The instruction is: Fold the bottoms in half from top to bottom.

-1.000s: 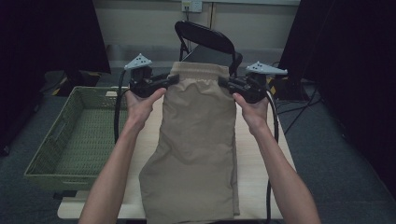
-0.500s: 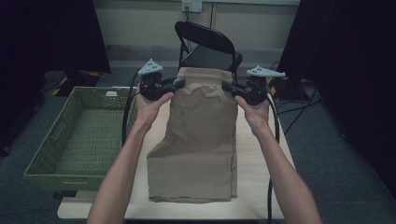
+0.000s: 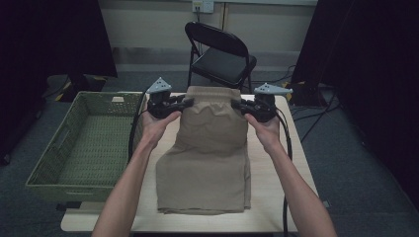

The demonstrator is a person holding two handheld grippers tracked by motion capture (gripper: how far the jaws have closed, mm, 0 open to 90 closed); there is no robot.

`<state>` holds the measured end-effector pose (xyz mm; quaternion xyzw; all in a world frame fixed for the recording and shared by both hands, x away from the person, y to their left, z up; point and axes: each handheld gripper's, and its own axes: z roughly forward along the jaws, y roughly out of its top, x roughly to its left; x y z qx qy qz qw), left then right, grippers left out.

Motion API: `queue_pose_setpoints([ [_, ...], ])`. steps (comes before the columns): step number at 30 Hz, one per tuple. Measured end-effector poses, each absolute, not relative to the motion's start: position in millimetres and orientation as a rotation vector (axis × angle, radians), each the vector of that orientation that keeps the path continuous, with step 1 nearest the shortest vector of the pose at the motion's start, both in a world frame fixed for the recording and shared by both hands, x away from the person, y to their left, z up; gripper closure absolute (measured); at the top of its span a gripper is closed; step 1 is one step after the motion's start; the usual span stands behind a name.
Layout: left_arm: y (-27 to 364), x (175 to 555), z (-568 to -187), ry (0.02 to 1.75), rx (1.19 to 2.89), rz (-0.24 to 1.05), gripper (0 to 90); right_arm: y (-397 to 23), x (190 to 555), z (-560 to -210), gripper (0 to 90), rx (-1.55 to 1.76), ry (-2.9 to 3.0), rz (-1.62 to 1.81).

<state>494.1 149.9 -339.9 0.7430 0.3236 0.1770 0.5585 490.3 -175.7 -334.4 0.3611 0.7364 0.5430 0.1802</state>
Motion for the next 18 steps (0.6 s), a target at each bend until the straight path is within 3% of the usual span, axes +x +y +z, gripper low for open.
queue_pose_setpoints([
  [18, 153, 446, -367, 0.728, 1.782, 0.395, 67.4, -180, 444, -363, 76.5, 0.973, 2.136, 1.548],
])
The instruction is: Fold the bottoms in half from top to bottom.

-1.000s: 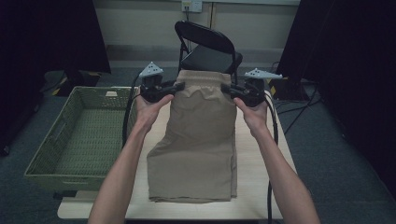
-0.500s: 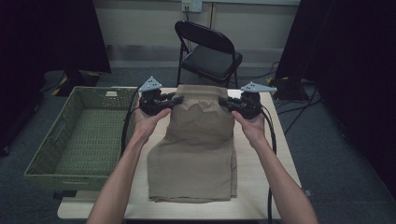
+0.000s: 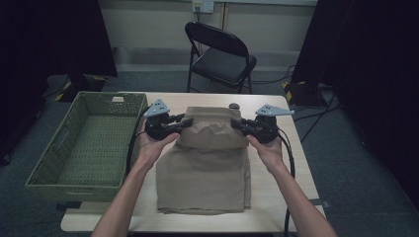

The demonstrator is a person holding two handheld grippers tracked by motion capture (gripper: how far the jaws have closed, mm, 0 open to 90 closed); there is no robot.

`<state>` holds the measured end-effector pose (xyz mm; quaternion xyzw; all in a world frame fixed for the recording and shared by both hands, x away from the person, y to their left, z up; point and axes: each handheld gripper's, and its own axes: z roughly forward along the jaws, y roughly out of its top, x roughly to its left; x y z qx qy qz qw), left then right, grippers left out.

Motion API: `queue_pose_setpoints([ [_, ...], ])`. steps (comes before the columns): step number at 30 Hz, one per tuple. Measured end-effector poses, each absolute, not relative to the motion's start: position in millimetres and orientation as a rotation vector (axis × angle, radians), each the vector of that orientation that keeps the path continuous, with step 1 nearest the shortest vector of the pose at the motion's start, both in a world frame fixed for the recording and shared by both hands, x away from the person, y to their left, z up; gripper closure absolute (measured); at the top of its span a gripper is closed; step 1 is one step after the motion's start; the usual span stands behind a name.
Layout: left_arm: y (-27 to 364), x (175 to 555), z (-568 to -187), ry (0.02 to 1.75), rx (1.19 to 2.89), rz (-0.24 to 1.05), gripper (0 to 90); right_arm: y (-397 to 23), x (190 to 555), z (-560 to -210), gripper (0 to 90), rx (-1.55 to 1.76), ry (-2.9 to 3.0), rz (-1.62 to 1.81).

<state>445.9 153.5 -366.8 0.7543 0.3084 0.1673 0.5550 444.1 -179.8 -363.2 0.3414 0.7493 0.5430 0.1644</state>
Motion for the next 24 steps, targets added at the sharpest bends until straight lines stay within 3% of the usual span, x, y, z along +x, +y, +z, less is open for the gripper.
queue_pose_setpoints([
  [10, 158, 424, -370, 0.719, 1.792, 0.375, 67.1, -177, 421, -363, 76.4, 0.942, 2.165, 1.534],
  [24, 161, 408, -400, 0.752, 1.819, 0.294, 66.7, -176, 407, -395, 75.9, 0.969, 2.227, 1.507],
])
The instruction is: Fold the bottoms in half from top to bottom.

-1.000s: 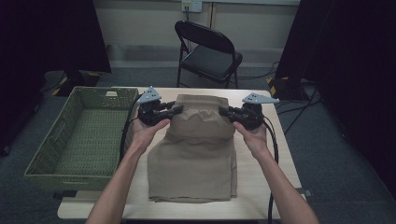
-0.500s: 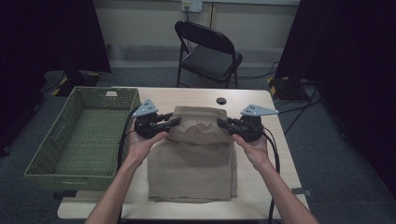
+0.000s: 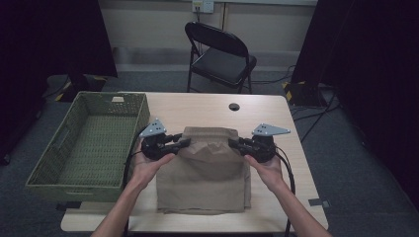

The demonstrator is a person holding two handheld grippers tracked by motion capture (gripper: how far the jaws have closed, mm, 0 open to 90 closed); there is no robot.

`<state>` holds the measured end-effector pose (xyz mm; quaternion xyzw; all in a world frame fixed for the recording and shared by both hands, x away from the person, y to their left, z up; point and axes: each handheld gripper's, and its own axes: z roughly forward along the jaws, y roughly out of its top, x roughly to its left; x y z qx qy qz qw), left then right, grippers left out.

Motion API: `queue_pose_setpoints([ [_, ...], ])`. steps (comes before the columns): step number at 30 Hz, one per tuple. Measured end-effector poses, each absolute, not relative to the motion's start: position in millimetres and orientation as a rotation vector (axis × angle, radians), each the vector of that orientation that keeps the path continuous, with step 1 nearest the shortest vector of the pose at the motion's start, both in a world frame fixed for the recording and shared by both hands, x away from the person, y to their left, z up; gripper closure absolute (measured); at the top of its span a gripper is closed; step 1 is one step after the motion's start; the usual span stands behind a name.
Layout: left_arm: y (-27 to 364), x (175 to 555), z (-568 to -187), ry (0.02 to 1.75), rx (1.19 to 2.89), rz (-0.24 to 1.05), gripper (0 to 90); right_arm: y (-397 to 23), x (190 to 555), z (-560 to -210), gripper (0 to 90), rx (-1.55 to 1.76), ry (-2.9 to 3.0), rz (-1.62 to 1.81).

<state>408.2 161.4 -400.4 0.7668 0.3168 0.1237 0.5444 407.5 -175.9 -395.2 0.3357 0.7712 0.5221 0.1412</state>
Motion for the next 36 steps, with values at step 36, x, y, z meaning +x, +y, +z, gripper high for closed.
queue_pose_setpoints([
  [36, 149, 391, -464, 0.803, 2.005, 0.098, 46.9, -177, 371, -468, 59.6, 0.942, 2.506, 1.234],
])
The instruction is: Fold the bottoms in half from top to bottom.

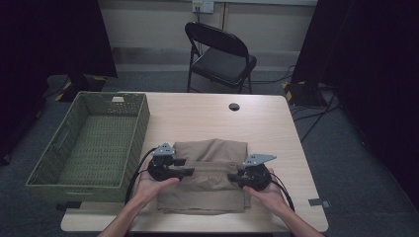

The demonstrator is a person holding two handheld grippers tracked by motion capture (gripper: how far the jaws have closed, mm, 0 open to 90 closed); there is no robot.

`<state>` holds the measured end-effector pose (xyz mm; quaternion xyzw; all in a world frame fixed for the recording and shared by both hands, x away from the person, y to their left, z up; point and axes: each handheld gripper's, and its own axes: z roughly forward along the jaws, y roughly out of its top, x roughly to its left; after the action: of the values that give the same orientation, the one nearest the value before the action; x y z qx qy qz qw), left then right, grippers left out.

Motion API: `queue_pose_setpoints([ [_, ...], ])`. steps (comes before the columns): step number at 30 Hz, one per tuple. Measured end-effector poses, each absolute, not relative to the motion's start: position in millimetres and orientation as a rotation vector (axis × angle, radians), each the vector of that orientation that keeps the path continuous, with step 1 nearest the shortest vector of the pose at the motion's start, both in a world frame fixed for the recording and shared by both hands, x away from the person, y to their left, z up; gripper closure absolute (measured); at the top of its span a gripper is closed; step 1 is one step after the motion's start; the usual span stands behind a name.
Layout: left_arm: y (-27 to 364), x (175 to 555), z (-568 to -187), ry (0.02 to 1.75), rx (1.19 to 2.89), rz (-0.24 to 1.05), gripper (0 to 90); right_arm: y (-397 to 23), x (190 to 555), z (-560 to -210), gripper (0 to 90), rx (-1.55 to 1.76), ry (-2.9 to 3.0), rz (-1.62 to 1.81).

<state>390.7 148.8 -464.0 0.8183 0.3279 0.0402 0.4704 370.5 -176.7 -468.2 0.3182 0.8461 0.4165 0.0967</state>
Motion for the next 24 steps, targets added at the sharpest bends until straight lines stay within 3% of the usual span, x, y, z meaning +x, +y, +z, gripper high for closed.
queue_pose_setpoints([
  [2, 146, 390, -464, 0.793, 2.02, 0.101, 50.3, -178, 371, -465, 48.7, 0.955, 2.497, 1.26],
  [5, 147, 390, -463, 0.779, 2.034, 0.107, 53.0, -181, 373, -456, 42.5, 0.963, 2.443, 1.331],
  [13, 150, 382, -460, 0.751, 2.042, 0.092, 52.8, -180, 393, -437, 56.7, 1.047, 2.308, 1.402],
  [24, 165, 385, -443, 0.77, 1.906, 0.112, 57.2, -166, 379, -459, 57.8, 0.98, 2.446, 1.283],
])
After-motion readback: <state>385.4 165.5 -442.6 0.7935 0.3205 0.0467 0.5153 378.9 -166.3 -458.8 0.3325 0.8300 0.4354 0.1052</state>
